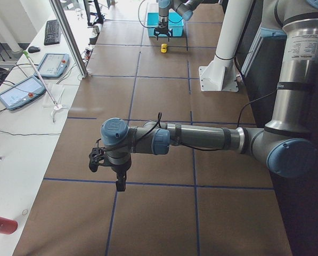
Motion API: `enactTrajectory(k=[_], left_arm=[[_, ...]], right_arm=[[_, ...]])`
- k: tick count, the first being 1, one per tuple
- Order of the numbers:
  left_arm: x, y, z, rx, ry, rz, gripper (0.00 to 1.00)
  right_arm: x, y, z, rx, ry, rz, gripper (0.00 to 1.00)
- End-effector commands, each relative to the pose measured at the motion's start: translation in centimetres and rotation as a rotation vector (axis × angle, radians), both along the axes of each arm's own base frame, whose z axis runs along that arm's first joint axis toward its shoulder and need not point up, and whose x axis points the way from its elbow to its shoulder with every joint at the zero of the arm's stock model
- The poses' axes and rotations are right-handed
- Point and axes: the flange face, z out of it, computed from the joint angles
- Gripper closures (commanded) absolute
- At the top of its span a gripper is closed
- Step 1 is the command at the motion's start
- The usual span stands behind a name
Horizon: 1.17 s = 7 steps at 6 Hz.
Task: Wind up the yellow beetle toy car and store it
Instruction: 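Move the right gripper over the yellow car beside the tray, then lower the right gripper and close it on the yellow car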
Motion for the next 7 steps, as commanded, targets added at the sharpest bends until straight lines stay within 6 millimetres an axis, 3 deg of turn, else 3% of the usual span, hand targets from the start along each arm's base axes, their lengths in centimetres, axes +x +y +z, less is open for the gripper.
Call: enactTrajectory(k=[1, 5, 7], left_arm=[[0.0, 0.0, -0.1, 0.001, -0.002, 0.0, 0.0], [0.0, 0.0, -0.1, 0.001, -0.002, 0.0, 0.0], [0.0, 0.0, 0.1, -0.001, -0.002, 0.001, 0.0]], right_arm=[[-1.4, 0.3, 1.9, -0.014, 0.028, -0.023, 0.0], [-3.5, 1.8, 2.3, -0.016, 0.038, -0.057, 0.0], [-3.8, 1.6, 2.2, -0.004, 0.045, -0.05, 0.0]])
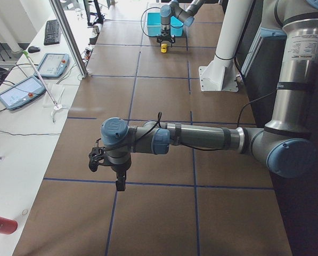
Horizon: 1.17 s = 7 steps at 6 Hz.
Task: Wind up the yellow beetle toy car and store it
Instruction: 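Lower the right gripper and close it on the yellow car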
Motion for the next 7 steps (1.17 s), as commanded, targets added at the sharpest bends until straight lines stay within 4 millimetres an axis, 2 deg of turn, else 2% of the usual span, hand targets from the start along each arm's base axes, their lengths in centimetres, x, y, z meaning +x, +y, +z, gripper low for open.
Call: enactTrajectory(k=[1, 3, 4, 6, 7], left_arm=[[-0.01, -0.06, 0.09, -0.001, -0.001, 0.001, 0.0], [-0.02, -0.28, -0.3, 0.005, -0.001, 0.0, 0.0], [0.06, -0.44, -0.46, 0.009, -0.001, 0.001, 0.0], [0.07, -0.45, -0.62, 0.012, 0.0, 0.001, 0.0], [0.14, -0.47, -0.62, 0.012, -0.001, 0.003, 0.0]], right_arm=[[-0.05, -0.29, -0.06, 0.017, 0.01, 0.013, 0.0], [0.01, -0.42, 0.09, 0.032, 0.022, 0.026, 0.05], [0.16, -0.33, 0.59, 0.028, 0.03, 0.025, 0.2], [0.22, -0.51, 0.51, 0.042, 0.038, 0.036, 0.8], [0.27, -0.58, 0.35, 0.042, 0.036, 0.04, 1.0]])
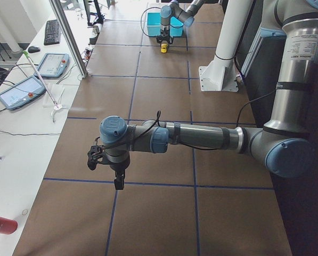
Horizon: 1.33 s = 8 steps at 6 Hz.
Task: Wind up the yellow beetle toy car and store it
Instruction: 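Lower the right gripper and close it on the yellow car, then lift the car with the right gripper, lower it into the tray, release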
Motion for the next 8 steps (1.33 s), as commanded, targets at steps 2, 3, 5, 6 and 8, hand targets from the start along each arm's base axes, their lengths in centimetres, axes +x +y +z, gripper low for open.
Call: enactTrajectory(k=[2, 3, 5, 6, 8], left_arm=[[0.3, -0.6, -0.5, 0.01, -0.001, 0.007, 0.0], [0.3, -0.7, -0.5, 0.01, -0.001, 0.007, 0.0], [1.5, -1.5, -1.0, 0.019, -0.001, 0.028, 0.0], [1.8, -1.6, -1.0, 0.019, -0.001, 0.036, 0.0], [1.8, -1.5, -0.8, 0.015, -0.003, 0.036, 0.0]], right_arm=[[5.8, 1.2, -2.2, 0.028, -0.042, 0.04, 1.0], [11.7, 2.7, -2.0, 0.026, -0.044, 0.083, 1.0], [21.6, 1.7, 1.4, 0.047, -0.032, 0.035, 1.0], [25.3, 2.4, 5.0, 0.067, 0.007, -0.037, 1.0], [27.3, 1.5, 8.9, 0.068, 0.056, -0.075, 1.0]])
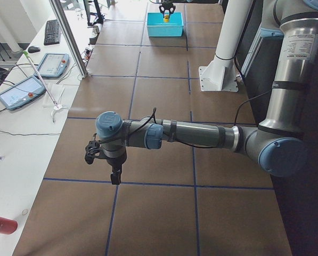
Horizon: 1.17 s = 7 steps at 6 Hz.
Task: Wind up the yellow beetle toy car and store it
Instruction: 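Lift the car with the right gripper, lower it into the tray, release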
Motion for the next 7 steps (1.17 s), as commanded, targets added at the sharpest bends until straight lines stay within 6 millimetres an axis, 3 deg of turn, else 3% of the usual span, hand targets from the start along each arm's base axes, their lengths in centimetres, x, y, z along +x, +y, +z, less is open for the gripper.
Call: enactTrajectory(k=[1, 3, 6, 7], left_arm=[[0.0, 0.0, 0.0, 0.0, 0.0, 0.001, 0.0], [0.0, 0.0, 0.1, -0.001, 0.0, 0.001, 0.0], [0.0, 0.0, 0.1, -0.002, 0.0, 0.0, 0.0], [0.0, 0.0, 0.0, -0.001, 0.0, 0.0, 0.0]], right_arm=[[0.6, -0.8, 4.9, -0.016, 0.032, -0.021, 1.0], [-0.1, -1.6, 8.8, -0.003, 0.004, 0.004, 1.0], [-1.2, -1.4, 11.7, -0.053, 0.034, -0.011, 1.0], [-2.0, -1.2, 11.7, -0.037, 0.023, -0.027, 1.0]])
